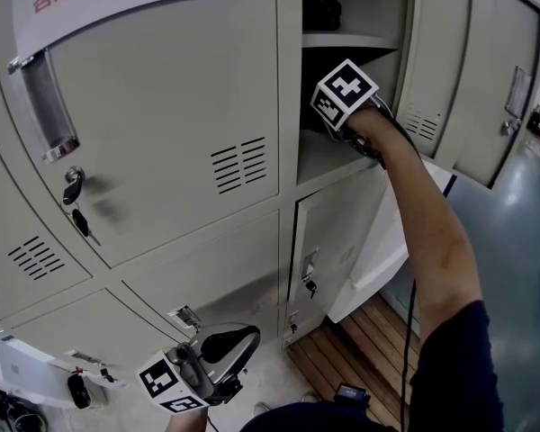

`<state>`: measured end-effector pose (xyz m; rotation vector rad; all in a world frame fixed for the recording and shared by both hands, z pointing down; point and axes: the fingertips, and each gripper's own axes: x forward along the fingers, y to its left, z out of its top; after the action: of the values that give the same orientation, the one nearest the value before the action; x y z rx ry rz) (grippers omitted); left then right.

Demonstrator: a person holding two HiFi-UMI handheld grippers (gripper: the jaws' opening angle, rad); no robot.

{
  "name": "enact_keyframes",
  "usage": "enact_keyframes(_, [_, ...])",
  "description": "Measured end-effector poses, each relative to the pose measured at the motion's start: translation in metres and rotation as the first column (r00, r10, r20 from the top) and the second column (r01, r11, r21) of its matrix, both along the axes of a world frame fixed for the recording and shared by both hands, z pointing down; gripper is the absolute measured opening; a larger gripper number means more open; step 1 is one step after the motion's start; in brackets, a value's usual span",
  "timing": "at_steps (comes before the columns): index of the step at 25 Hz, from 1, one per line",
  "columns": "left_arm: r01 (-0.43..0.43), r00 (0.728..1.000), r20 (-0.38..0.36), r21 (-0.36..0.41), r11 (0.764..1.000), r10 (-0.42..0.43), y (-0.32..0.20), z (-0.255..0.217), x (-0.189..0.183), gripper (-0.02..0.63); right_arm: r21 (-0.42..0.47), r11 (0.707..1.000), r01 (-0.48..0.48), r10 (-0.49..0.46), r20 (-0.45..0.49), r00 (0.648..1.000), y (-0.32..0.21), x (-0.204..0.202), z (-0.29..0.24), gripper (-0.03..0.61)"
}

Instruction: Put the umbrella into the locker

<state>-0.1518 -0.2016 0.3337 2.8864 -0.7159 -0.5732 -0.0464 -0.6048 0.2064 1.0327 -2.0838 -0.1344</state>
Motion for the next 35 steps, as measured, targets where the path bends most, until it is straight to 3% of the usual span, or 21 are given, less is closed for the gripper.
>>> enact_keyframes(11, [-0.025,1.0,0.007,-0.006,1.0,0.025,0.007,-0.001,0.01,0.0,0.071,0.996,0.055,-0.064,0.122,0.99,0.029,0.001,-0.027,0.268])
enact_keyframes(20, [-0.03,0.999,0.015,-0.015,0.999,0.031,0.008,-0.002,0.025,0.0,0.236,0.969,0.068,-0.129,0.255,0.958,0.096,0.029,-0.06,0.267])
enact_keyframes(26, [-0.04,0.998,0.04,-0.021,0.999,0.041,0.006,-0.001,0.044,0.0,0.41,0.906,0.102,-0.257,0.343,0.904,0.168,0.055,-0.078,0.254])
enact_keyframes(31, [-0.038,0.998,0.057,-0.034,0.999,0.04,0.003,0.002,0.057,0.0,0.497,0.864,0.079,-0.331,0.442,0.834,0.219,0.08,-0.071,0.114])
enact_keyframes(35, [-0.031,0.997,0.072,-0.035,0.999,0.034,0.001,0.001,0.067,0.0,0.502,0.862,0.073,-0.371,0.525,0.766,0.251,0.098,-0.048,0.061])
